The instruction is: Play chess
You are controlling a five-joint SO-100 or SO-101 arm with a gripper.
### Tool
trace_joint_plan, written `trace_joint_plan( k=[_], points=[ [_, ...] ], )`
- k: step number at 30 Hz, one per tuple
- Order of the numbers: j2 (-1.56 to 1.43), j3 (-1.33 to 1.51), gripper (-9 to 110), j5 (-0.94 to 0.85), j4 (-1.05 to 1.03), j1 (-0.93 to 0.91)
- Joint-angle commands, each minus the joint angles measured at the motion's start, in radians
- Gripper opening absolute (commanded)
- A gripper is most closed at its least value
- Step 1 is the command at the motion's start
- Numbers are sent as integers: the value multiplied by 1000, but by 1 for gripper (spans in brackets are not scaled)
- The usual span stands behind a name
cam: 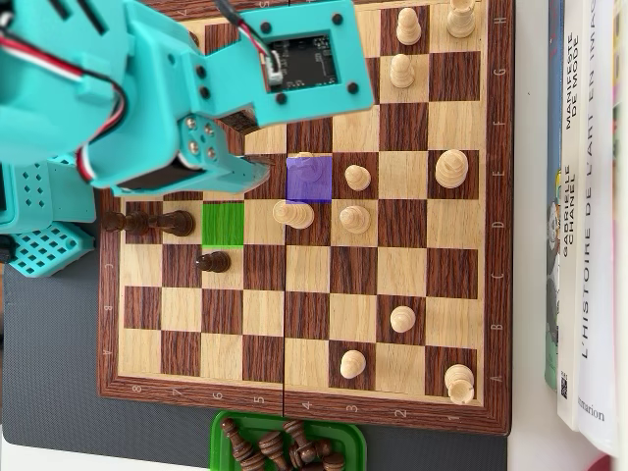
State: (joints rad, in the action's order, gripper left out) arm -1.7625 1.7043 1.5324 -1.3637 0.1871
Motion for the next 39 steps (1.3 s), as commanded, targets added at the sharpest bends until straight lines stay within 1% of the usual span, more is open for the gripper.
trace_joint_plan(
  k=[1, 10, 17, 39],
  points=[
    [26, -61, 14, 6, 8, 8],
    [112, -120, 14, 3, 8, 3],
    [221, -216, 14, -5, 3, -3],
    [313, -249, 14, -6, 8, -44]
  ],
)
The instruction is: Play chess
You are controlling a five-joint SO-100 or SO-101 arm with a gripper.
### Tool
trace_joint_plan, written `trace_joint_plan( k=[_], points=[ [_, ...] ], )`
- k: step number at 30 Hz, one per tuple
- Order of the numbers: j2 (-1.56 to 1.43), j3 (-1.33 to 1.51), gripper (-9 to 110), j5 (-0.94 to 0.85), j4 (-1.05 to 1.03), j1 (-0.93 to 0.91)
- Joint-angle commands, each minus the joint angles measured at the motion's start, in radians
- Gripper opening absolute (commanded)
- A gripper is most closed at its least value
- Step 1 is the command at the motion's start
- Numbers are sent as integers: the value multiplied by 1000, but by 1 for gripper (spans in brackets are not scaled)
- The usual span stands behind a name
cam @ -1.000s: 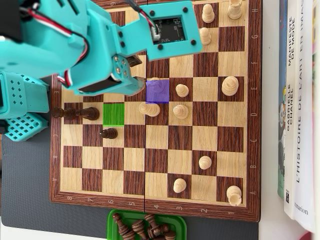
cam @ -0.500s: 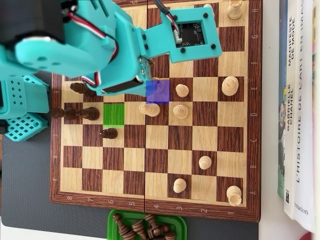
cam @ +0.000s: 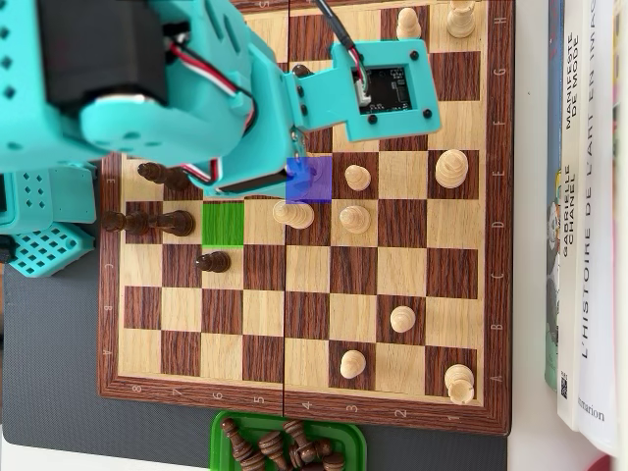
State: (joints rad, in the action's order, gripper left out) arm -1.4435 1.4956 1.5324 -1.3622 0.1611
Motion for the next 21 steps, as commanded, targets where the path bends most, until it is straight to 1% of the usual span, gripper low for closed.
trace_joint_plan(
  k=[1, 6, 21],
  points=[
    [-6, -37, 14, -6, 6, -23],
    [37, -46, 14, -35, 6, -32],
    [57, -43, 13, -34, 6, -28]
  ],
)
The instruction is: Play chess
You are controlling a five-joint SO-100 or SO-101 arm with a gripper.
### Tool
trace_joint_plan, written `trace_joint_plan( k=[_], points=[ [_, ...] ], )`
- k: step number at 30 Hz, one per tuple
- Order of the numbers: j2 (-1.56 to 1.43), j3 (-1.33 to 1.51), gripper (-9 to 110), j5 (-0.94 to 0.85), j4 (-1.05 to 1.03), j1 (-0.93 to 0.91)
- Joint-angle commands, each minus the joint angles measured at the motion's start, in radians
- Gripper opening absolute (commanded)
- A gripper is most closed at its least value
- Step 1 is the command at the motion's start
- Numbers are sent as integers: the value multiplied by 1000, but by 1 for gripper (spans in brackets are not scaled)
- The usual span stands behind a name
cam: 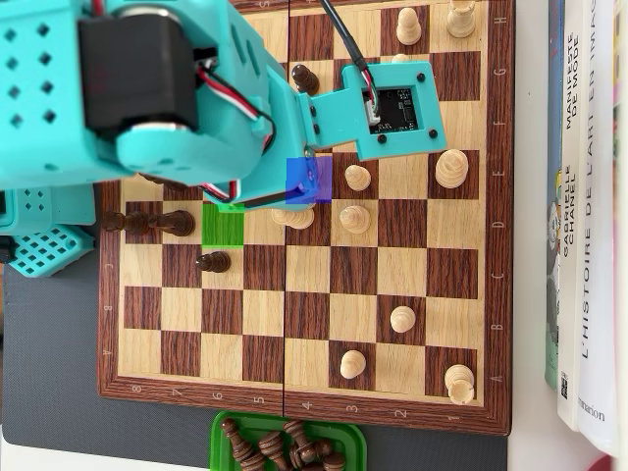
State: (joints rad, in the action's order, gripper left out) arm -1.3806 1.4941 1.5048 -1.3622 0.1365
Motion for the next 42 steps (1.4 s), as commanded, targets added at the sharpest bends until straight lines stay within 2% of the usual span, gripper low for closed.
trace_joint_plan(
  k=[1, 8, 24, 42],
  points=[
    [-6, -40, 13, -6, 6, -3],
    [-6, -40, 13, -6, 6, -3],
    [-5, -38, 4, -6, 6, 0],
    [-12, -43, 4, -6, 6, 3]
  ],
)
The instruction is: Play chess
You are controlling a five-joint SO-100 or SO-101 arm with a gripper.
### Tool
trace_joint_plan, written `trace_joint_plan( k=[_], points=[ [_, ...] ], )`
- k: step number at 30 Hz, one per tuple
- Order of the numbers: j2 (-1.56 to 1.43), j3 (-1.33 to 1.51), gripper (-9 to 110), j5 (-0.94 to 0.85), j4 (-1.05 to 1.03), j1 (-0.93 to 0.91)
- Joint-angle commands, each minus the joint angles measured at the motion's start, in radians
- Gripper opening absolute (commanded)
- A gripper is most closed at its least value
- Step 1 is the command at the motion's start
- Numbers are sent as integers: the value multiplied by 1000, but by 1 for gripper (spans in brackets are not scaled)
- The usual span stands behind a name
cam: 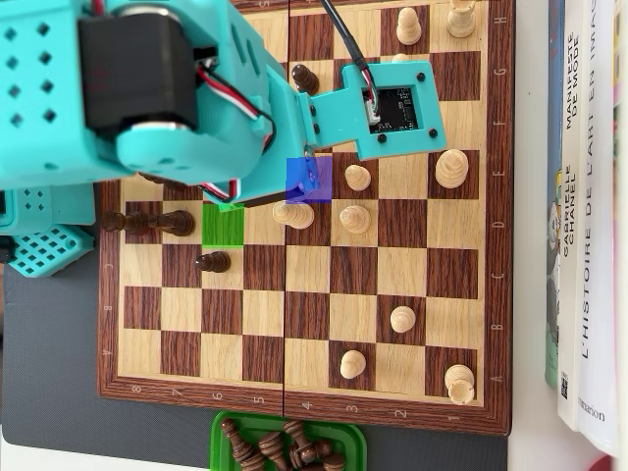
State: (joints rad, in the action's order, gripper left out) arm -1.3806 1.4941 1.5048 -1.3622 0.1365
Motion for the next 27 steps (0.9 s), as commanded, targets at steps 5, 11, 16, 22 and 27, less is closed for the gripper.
trace_joint_plan(
  k=[5, 11, 16, 22, 27],
  points=[
    [-14, -40, 4, -6, 6, 3],
    [-15, -41, 4, -6, 6, -3],
    [-38, -35, 4, -6, 6, -3],
    [-75, -32, 4, -6, 6, -2],
    [-78, -32, 4, -6, 0, -3]
  ],
)
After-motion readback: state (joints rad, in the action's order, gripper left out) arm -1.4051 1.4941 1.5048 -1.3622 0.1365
